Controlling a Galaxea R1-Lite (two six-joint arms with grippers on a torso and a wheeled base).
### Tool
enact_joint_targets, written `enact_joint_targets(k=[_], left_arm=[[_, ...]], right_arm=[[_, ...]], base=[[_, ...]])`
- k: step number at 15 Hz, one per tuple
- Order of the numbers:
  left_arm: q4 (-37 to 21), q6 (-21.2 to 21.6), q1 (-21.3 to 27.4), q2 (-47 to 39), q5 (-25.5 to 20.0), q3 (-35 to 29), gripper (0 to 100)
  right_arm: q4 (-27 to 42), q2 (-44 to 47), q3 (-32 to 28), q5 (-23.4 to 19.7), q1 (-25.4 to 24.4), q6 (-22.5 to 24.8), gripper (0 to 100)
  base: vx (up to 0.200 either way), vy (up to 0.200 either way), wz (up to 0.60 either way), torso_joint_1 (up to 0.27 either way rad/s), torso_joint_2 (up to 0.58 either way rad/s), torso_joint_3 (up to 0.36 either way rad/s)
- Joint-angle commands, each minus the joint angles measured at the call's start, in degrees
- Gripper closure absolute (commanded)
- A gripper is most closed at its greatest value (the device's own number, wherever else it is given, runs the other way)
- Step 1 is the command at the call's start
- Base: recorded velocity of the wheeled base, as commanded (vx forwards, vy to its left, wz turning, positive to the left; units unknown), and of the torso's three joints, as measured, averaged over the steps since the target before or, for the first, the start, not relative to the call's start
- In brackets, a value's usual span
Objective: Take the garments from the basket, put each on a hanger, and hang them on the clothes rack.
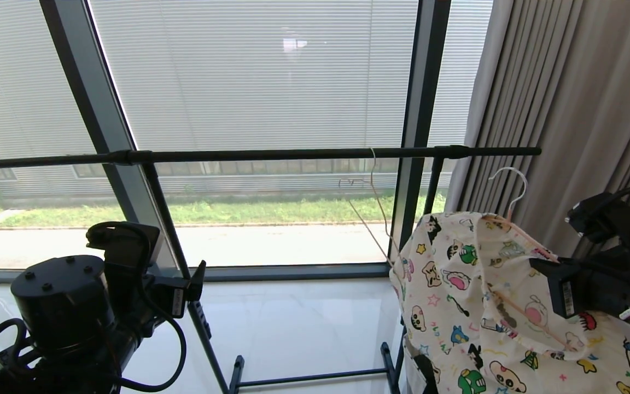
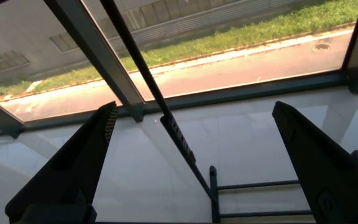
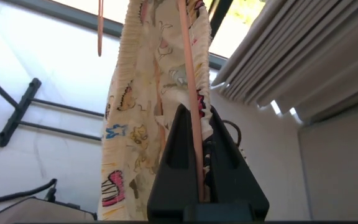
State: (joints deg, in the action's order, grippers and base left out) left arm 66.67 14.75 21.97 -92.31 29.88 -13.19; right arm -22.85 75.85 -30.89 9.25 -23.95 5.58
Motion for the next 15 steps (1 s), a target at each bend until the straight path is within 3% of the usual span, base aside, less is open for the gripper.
enact_joint_targets(k=[1,4,14,15], left_arm=[[0.04,0.02,0.01,-0.07,0.00,0.01,0],[0.04,0.02,0.01,-0.07,0.00,0.01,0],[0.04,0.02,0.01,-0.07,0.00,0.09,0],[0.04,0.02,0.01,-0.15,0.00,0.18,0]], right_arm=[[-0.01,0.09,-0.49,-0.46,-0.04,0.04,100],[-0.01,0.18,-2.07,-2.31,-0.57,0.31,100],[-0.01,2.46,-3.74,-2.49,-0.65,0.74,100],[-0.01,2.81,-3.74,-2.49,-0.65,0.66,100]], base=[[0.200,0.000,0.00,-0.002,0.00,-0.002],[0.200,0.000,0.00,0.005,0.01,0.002],[0.200,0.000,0.00,0.005,0.00,0.003],[0.000,0.000,0.00,0.000,0.00,0.000]])
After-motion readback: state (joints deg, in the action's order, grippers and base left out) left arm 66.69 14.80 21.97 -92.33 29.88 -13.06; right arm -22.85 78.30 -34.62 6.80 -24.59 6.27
